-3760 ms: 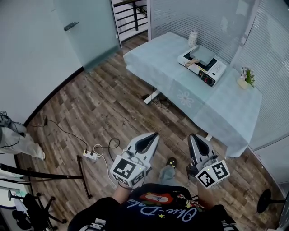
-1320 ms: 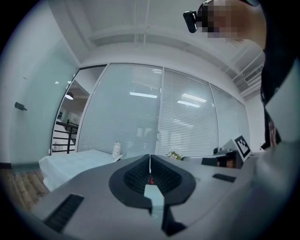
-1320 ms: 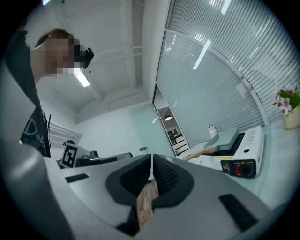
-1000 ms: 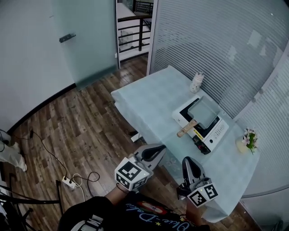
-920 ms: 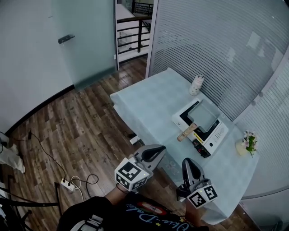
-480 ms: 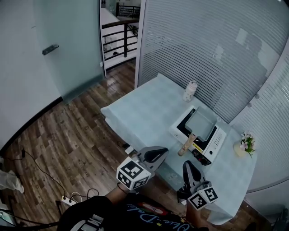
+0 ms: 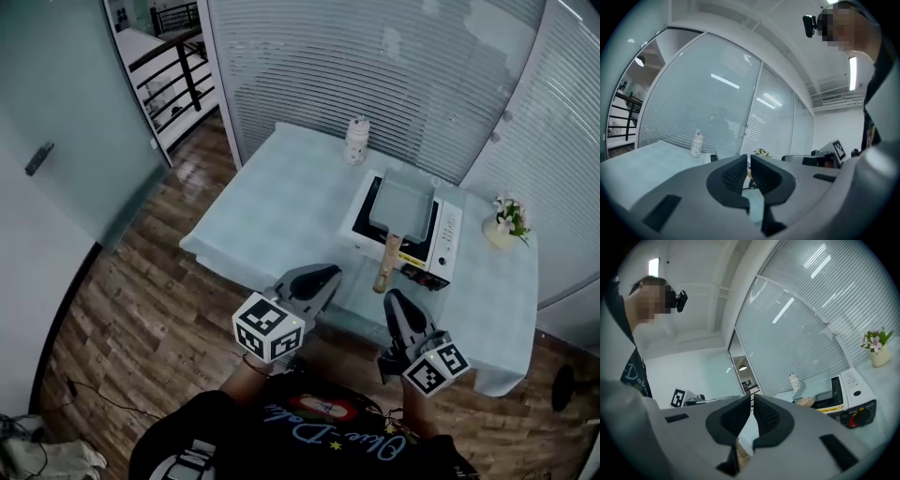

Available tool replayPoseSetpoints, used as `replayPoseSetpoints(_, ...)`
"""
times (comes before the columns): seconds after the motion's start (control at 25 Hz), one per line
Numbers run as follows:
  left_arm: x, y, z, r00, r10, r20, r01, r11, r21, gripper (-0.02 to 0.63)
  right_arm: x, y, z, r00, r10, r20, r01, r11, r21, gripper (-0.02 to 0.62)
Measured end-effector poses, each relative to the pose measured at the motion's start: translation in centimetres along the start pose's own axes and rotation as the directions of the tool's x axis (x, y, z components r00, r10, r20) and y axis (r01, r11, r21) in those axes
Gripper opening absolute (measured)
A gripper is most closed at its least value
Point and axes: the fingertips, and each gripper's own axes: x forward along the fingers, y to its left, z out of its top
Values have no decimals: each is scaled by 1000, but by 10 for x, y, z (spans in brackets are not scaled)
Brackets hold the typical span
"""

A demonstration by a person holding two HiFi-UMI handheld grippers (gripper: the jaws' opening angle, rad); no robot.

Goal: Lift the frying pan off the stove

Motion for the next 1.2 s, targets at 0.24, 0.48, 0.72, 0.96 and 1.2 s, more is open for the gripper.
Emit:
replayPoseSetpoints(0.24, 18, 17, -13, 992, -117, -37, 112, 987, -112, 8, -5, -16, -14, 990, -136, 26, 133, 987, 92, 28)
replayPoseSetpoints(0.48, 44, 25, -26, 976, -209, -54, 194, 957, -214, 8, -9, -33, -20, 976, -217, 33, 208, 962, 175, 43)
replayPoseSetpoints(0.72, 85, 33, -43, 959, -277, -66, 235, 901, -364, 61, -2, -60, -19, 972, -232, 25, 220, 946, 237, 67)
replayPoseSetpoints(0.96, 119, 40, -57, 936, -346, -67, 256, 797, -547, 141, 15, -82, -27, 980, -198, -8, 190, 925, 328, 112)
replayPoseSetpoints(1.2, 149, 42, -65, 916, -398, -50, 248, 660, -709, 263, 30, -95, -33, 987, -160, -27, 156, 891, 426, 170)
